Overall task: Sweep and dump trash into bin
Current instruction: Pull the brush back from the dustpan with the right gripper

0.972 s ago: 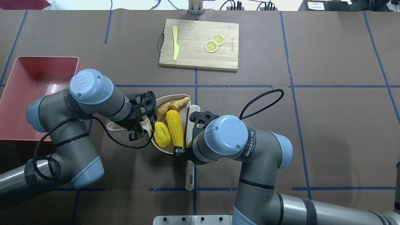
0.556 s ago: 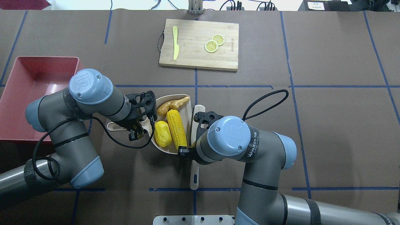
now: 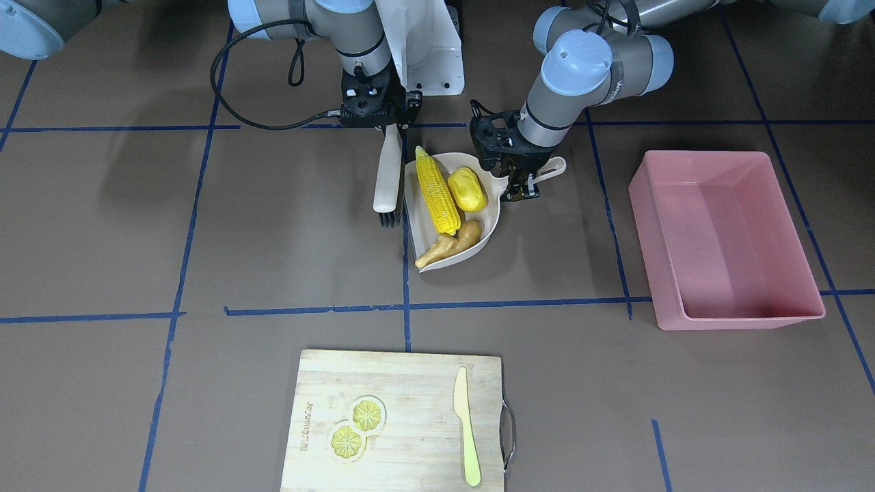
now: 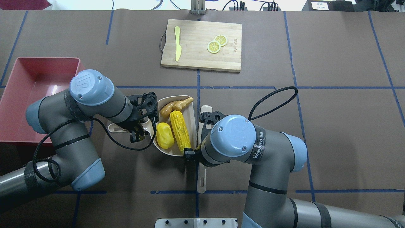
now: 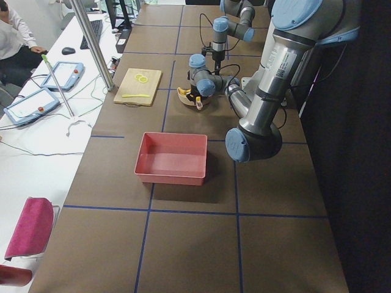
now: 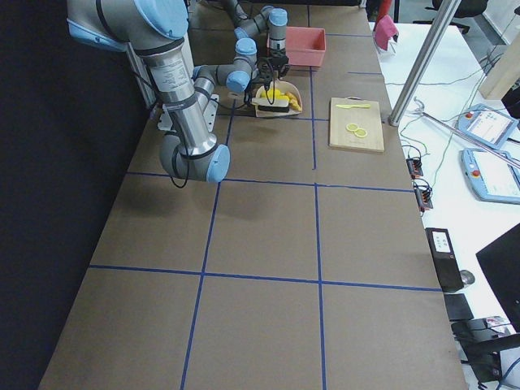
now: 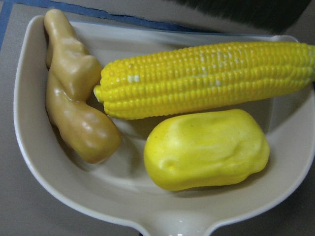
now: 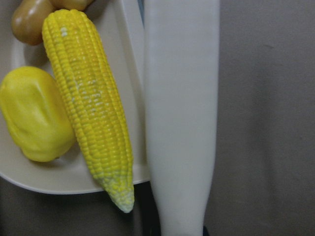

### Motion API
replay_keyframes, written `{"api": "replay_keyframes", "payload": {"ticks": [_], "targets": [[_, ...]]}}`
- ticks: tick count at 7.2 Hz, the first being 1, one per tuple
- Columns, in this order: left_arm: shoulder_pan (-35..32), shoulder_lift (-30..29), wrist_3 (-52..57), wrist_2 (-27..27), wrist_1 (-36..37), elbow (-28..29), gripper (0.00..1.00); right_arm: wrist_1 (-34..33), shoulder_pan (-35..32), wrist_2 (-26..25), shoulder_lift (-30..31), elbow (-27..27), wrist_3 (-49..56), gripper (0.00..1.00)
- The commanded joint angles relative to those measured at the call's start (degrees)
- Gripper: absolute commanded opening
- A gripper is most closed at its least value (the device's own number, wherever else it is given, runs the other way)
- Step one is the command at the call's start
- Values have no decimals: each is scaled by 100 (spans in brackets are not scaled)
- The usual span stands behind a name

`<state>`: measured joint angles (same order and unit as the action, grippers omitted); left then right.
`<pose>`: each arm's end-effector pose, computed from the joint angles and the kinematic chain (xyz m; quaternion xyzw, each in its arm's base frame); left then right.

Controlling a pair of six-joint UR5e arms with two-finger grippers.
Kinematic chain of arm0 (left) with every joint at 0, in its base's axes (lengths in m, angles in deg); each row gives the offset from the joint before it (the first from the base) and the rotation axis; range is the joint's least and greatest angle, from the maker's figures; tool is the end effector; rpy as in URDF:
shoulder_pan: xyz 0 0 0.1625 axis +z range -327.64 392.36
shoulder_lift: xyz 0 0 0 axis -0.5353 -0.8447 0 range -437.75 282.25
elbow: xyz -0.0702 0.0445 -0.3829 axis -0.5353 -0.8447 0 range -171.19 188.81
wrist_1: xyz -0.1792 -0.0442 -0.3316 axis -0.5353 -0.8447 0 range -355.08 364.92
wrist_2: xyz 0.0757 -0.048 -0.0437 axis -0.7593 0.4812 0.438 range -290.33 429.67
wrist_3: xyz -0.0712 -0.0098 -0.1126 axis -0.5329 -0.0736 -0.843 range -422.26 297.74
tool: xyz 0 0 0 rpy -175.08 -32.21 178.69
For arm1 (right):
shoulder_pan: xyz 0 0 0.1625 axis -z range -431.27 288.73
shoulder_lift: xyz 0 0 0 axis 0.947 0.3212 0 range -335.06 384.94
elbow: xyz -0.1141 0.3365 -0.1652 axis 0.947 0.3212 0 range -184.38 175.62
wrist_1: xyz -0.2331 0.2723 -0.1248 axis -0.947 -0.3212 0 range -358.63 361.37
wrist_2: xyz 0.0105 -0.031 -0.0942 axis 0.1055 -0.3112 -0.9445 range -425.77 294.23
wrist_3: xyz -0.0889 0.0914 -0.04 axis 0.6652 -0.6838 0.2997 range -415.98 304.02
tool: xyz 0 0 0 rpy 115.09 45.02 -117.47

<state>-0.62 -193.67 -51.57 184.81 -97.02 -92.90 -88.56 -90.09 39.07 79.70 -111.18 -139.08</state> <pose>0.4695 -0.3959 0.3005 0.2985 0.3426 0.5694 0.6851 -0.5434 -0.2899 0.2031 -0.0162 -0.4505 0.0362 0.8919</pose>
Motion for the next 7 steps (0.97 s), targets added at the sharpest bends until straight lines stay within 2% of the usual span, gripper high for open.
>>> {"api": "replay_keyframes", "payload": {"ticks": [1,2,4,5,7], "targets": [[-14,17,-250,9,-358,-7,0,-681,-68,45,35,-157,485,0],[-41,87,-374,17,-788,10,0,-692,-86,45,131,-166,609,0],[-41,149,-488,18,-967,11,0,-692,-164,62,202,-192,706,0],[-67,167,-533,26,-1098,19,0,-692,-174,62,437,-392,820,0],[-207,176,-630,314,-1248,11,0,-692,-261,62,685,-482,1066,0]]}}
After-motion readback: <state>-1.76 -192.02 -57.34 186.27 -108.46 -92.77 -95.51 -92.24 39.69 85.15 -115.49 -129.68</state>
